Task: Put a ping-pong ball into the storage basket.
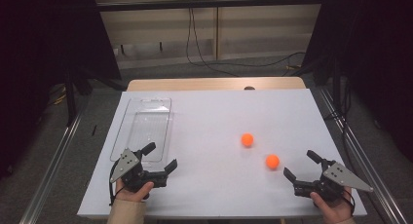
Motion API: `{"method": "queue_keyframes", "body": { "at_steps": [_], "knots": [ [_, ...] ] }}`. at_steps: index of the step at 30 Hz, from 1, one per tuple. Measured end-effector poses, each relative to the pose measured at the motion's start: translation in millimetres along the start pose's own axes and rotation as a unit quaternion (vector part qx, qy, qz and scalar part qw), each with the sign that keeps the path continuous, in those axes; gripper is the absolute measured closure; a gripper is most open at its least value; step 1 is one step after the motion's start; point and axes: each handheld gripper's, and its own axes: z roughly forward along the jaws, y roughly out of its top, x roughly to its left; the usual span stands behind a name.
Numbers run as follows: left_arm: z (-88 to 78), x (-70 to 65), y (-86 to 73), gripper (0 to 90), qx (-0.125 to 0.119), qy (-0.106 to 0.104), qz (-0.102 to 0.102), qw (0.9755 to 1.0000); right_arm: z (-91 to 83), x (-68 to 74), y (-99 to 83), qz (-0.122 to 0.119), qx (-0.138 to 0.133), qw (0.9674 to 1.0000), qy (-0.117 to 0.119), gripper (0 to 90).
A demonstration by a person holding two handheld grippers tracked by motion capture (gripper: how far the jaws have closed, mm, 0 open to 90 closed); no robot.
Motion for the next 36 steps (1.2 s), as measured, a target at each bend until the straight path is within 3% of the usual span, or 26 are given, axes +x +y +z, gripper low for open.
{"method": "queue_keyframes", "body": {
  "at_steps": [36],
  "knots": [
    [37.8,-24.1,6.6,1.2,0.019,-0.032,0.010,0.9992,-2.6,-4.2,1.5,0.001,-0.001,1.0000,-0.004,0.6]
  ]
}}
